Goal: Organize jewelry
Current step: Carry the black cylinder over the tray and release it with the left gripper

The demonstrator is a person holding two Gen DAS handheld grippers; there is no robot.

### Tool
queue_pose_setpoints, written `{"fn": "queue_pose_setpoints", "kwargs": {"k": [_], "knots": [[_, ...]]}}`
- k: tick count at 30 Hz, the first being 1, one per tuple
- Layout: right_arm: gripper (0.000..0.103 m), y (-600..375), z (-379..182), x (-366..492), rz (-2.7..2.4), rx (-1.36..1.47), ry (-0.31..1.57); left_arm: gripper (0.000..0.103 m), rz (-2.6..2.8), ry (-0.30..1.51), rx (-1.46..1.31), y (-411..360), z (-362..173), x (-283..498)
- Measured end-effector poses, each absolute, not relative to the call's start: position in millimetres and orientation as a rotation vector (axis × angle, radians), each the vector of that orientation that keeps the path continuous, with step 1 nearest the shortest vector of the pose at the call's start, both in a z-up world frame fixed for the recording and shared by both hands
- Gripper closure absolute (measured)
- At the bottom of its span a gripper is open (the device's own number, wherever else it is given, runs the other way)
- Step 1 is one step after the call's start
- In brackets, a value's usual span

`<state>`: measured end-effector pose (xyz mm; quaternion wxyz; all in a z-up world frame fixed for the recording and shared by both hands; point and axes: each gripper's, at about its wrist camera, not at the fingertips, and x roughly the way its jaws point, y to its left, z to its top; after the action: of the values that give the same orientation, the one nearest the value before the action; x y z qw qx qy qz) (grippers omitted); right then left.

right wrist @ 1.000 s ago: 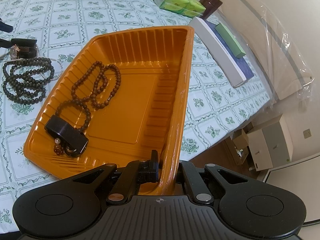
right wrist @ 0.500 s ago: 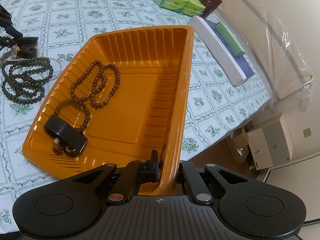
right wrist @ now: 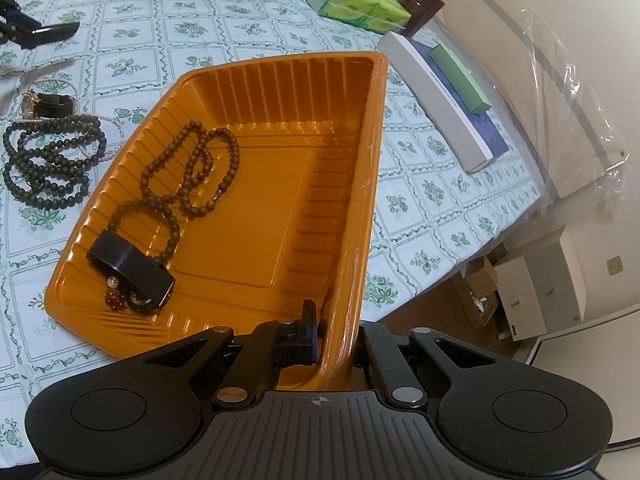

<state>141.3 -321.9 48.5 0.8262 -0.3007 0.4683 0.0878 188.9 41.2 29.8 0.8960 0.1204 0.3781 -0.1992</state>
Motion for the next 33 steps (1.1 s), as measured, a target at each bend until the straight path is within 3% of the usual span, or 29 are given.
{"fn": "queue_pose_setpoints", "kwargs": {"k": [9, 18, 33], "knots": [[0.1, -322.0, 48.6, 141.3, 0.186, -0.636, 0.995, 0.086, -0.56, 0.697, 0.214, -31.3, 46.4, 163.1], [0.1, -322.8, 50.2, 141.8, 0.189, -0.63, 0.991, 0.086, -0.626, 0.7, 0.141, -104.8, 29.8, 150.9], [0.1, -324.5, 49.6, 141.4, 0.193, -0.623, 0.986, 0.086, -0.683, 0.708, 0.125, -155.3, 20.0, 152.5]]}}
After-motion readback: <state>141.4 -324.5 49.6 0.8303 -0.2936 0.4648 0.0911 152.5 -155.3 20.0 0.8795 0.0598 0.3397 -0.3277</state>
